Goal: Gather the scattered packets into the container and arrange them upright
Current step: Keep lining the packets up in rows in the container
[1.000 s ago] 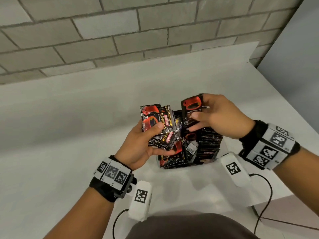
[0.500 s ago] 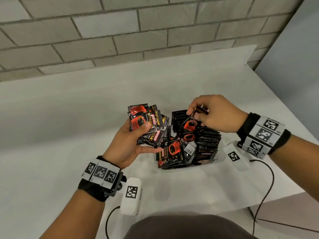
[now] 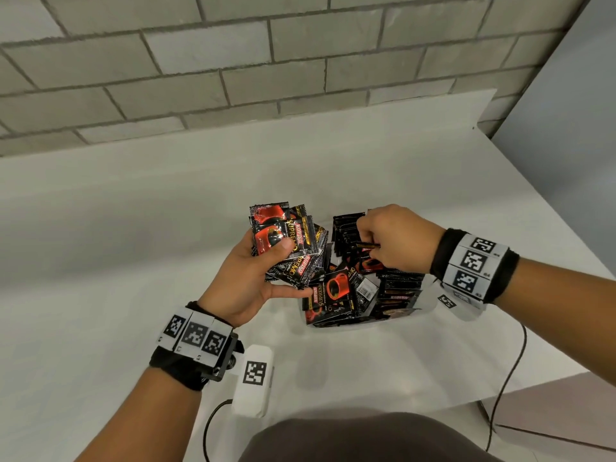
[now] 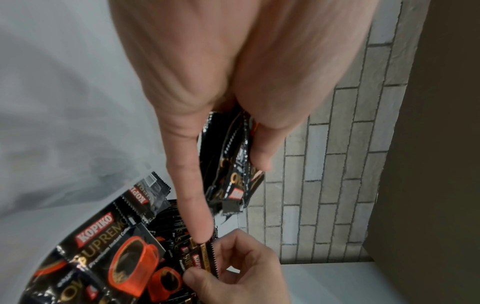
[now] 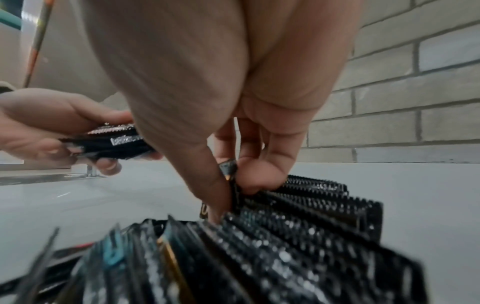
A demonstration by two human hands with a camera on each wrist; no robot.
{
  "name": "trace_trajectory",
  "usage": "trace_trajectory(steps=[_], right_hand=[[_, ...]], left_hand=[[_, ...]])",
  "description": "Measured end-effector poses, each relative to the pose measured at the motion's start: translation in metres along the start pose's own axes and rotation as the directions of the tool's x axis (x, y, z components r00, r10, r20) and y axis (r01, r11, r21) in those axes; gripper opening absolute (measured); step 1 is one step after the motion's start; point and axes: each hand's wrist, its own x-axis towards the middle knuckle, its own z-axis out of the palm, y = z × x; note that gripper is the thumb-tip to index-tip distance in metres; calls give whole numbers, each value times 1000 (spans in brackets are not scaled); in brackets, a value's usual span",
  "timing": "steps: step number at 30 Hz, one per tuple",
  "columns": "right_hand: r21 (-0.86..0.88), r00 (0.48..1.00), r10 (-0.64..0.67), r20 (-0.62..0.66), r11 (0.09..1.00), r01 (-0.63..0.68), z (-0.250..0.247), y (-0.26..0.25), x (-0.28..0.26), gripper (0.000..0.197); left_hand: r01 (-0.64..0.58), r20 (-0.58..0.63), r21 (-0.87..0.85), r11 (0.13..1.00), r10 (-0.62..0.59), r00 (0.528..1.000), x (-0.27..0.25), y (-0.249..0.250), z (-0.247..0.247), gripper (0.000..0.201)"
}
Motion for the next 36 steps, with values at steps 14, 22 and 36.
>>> trace_trajectory(steps=[14, 22, 36], right_hand=[[-120, 997, 76, 29, 990, -72, -9, -6, 3, 32], [-161, 996, 82, 19, 984, -77, -13, -9, 5, 34], [492, 988, -52, -143, 863, 117, -52, -39, -14, 42]], left_hand=[[0, 18, 11, 1000, 0, 1000, -1, 0, 0, 45], [13, 15, 23, 1000, -13, 1000, 1, -1, 4, 46], [26, 181, 214, 977, -65, 981, 2, 2, 32, 54]])
